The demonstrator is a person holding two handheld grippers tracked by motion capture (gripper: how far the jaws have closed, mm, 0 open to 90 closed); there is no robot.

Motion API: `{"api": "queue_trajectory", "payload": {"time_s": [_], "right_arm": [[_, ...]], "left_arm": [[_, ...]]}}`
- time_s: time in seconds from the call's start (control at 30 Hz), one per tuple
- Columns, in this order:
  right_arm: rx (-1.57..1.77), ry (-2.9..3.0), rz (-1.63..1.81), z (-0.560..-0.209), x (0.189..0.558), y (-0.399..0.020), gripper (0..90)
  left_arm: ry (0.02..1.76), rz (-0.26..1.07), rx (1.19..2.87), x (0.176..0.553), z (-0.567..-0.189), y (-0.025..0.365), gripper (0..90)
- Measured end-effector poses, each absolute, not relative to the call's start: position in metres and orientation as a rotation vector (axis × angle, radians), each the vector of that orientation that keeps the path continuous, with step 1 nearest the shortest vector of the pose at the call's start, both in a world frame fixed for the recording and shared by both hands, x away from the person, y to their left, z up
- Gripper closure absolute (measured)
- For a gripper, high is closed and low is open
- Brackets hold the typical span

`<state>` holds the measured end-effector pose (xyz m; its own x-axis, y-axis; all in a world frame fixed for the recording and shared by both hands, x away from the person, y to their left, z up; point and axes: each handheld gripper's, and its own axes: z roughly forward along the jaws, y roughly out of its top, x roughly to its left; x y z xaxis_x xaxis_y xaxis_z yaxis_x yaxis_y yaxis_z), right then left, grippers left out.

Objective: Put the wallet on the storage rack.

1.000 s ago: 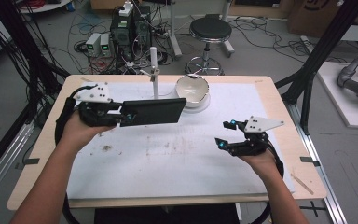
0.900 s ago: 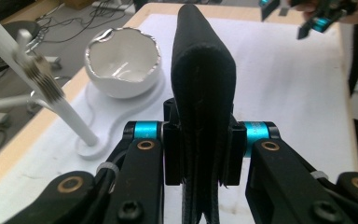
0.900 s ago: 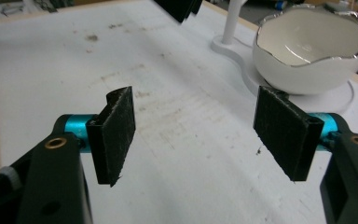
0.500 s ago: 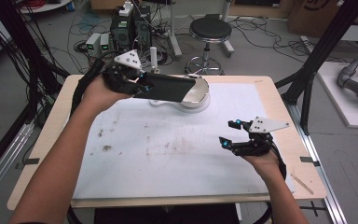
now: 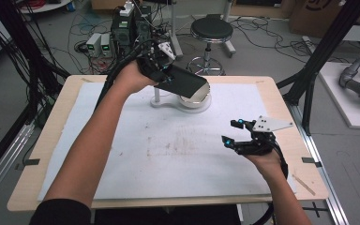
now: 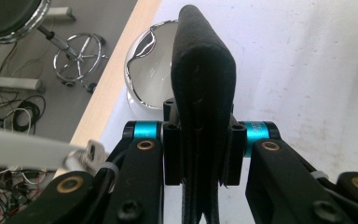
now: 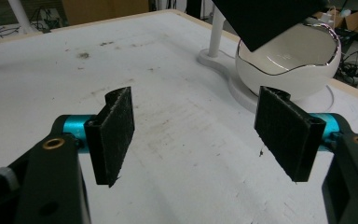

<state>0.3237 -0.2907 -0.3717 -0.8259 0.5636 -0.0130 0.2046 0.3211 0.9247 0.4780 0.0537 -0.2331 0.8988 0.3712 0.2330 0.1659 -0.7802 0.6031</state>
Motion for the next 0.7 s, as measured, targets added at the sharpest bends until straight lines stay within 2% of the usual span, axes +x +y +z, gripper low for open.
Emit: {"api": "queue_trajectory", "payload": {"time_s": [0.33, 0.7], "right_arm": [[0.681, 2.266, 1.516, -0.373, 0.327, -0.291, 29.1], [0.681, 2.269, 1.518, -0.375, 0.327, -0.292, 29.0]], "left_arm": [[0.413, 0.443, 2.577, 0.502, -0.252, 0.027, 75.3], [0.471, 0.419, 2.564, 0.518, -0.270, 0.009, 75.0]]}}
